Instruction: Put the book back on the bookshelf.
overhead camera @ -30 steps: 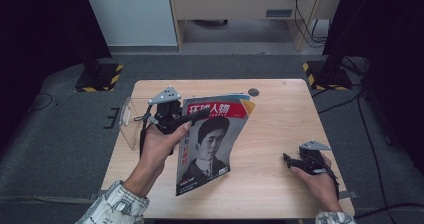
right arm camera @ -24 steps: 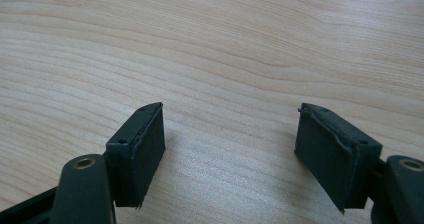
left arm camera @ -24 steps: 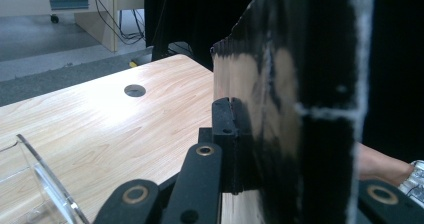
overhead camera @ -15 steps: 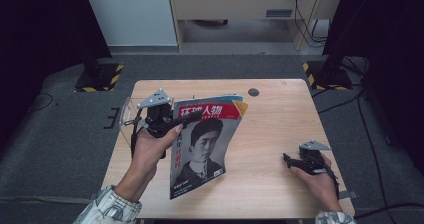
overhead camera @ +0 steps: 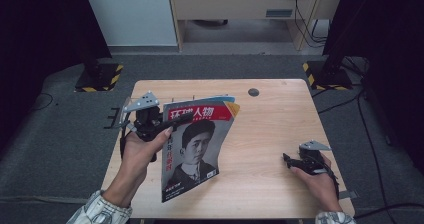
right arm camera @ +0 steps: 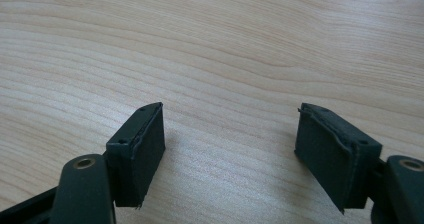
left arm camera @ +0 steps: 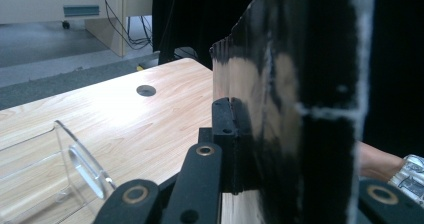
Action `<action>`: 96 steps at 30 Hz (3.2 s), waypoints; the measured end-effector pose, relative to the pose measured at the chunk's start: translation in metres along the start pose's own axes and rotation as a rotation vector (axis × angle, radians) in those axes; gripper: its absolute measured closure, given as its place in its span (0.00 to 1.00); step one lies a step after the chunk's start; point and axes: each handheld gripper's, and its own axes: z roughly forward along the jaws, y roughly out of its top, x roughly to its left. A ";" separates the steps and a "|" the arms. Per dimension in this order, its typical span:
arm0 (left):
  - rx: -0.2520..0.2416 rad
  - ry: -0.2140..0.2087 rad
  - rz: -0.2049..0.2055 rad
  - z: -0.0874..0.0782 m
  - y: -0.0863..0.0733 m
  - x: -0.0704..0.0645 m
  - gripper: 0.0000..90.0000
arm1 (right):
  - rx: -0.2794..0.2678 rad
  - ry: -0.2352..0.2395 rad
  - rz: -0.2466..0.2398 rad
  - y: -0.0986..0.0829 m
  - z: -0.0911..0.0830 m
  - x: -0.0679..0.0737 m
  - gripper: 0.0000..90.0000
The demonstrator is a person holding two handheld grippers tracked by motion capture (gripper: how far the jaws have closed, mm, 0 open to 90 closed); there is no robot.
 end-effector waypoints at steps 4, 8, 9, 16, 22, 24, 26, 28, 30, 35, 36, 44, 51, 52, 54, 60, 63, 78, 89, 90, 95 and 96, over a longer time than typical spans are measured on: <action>-0.003 0.014 -0.002 -0.009 -0.001 0.003 0.96 | -0.001 -0.002 -0.002 0.000 0.000 0.000 0.31; -0.010 0.029 -0.006 -0.016 -0.003 0.008 0.96 | 0.000 -0.001 0.000 0.000 0.000 0.000 0.31; -0.013 0.032 -0.008 -0.018 -0.004 0.010 0.96 | -0.001 -0.002 -0.003 0.000 0.000 0.000 0.31; -0.016 0.056 -0.013 -0.029 -0.007 0.017 0.96 | -0.002 -0.002 -0.003 0.000 0.000 0.000 0.31; -0.021 0.064 -0.018 -0.038 -0.011 0.019 0.96 | -0.002 -0.001 -0.003 0.000 0.000 0.000 0.31; -0.024 0.069 -0.019 -0.041 -0.013 0.020 0.96 | -0.002 -0.001 -0.004 0.000 0.000 0.000 0.31; -0.027 0.071 -0.024 -0.044 -0.014 0.022 0.96 | -0.002 -0.001 -0.003 0.000 0.000 0.000 0.31; -0.029 0.073 -0.027 -0.047 -0.015 0.022 0.96 | -0.002 -0.001 -0.003 0.000 0.000 0.000 0.31; -0.031 0.078 -0.025 -0.050 -0.016 0.023 0.96 | -0.001 0.000 -0.007 0.000 0.000 0.000 0.31; -0.037 0.087 -0.025 -0.058 -0.019 0.025 0.96 | -0.001 0.000 -0.007 0.000 0.000 0.000 0.31; -0.038 0.089 -0.028 -0.060 -0.019 0.025 0.96 | -0.001 0.000 -0.006 0.000 0.000 0.000 0.31; -0.049 0.099 -0.035 -0.069 -0.021 0.028 0.96 | -0.001 0.000 -0.007 0.000 0.000 0.000 0.31; -0.059 0.115 -0.040 -0.079 -0.022 0.031 0.96 | -0.001 0.000 -0.006 0.000 0.000 0.000 0.31; -0.062 0.116 -0.041 -0.081 -0.022 0.032 0.96 | -0.001 0.000 -0.006 0.000 0.000 0.000 0.31; -0.064 0.117 -0.042 -0.083 -0.023 0.032 0.96 | -0.001 0.002 -0.008 0.000 0.000 0.000 0.31; -0.071 0.129 -0.042 -0.091 -0.024 0.034 0.96 | -0.001 0.001 -0.007 0.000 0.000 0.000 0.31; -0.076 0.132 -0.047 -0.096 -0.025 0.035 0.96 | -0.001 0.001 -0.007 0.000 0.000 0.000 0.31; -0.093 0.198 -0.068 -0.124 -0.032 0.053 0.96 | -0.001 0.001 -0.007 0.000 0.000 0.000 0.31; -0.091 0.230 -0.072 -0.135 -0.034 0.059 0.96 | -0.001 0.001 -0.007 0.000 0.000 0.000 0.31; -0.091 0.231 -0.072 -0.135 -0.034 0.059 0.96 | -0.001 0.002 -0.008 0.000 0.000 0.000 0.31; -0.095 0.243 -0.075 -0.140 -0.035 0.062 0.96 | -0.001 0.001 -0.007 0.000 0.000 0.000 0.31; -0.096 0.247 -0.076 -0.142 -0.035 0.063 0.96 | -0.001 0.001 -0.007 0.000 0.000 0.000 0.31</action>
